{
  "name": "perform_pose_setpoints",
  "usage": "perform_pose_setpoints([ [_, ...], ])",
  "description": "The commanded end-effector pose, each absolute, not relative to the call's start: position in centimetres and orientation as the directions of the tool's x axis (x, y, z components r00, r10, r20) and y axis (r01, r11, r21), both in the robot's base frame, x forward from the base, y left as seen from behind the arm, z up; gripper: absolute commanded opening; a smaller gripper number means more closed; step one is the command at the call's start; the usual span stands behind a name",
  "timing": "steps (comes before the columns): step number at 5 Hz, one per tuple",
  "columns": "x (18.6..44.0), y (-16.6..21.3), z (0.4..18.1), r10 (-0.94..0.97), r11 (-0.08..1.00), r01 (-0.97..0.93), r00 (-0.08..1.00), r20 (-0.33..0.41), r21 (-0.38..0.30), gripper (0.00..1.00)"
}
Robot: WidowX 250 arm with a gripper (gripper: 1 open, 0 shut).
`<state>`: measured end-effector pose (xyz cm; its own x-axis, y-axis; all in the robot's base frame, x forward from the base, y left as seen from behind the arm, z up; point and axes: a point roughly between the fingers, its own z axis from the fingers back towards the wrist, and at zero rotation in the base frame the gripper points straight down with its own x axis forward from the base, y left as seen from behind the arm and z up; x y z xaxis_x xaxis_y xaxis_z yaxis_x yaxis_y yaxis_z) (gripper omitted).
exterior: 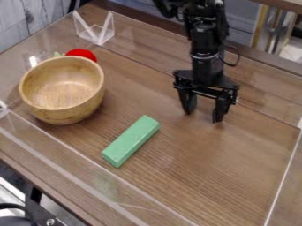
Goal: Move the red fruit to the right
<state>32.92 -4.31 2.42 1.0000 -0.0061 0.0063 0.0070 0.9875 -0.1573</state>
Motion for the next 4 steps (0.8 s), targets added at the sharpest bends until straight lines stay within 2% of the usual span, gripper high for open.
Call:
perform_pose_setpoints([
  [1,34.5,-4.2,5.3,0.015,0.987,-0.002,0.996,0.084,-0.158,1.0],
  [3,33.4,-3.2,6.0,0.015,0.988,0.001,0.995,0.102,-0.154,1.0],
  [4,33.9,-2.8,5.1,0.05,0.988,-0.033,0.993,0.111,-0.152,1.0],
])
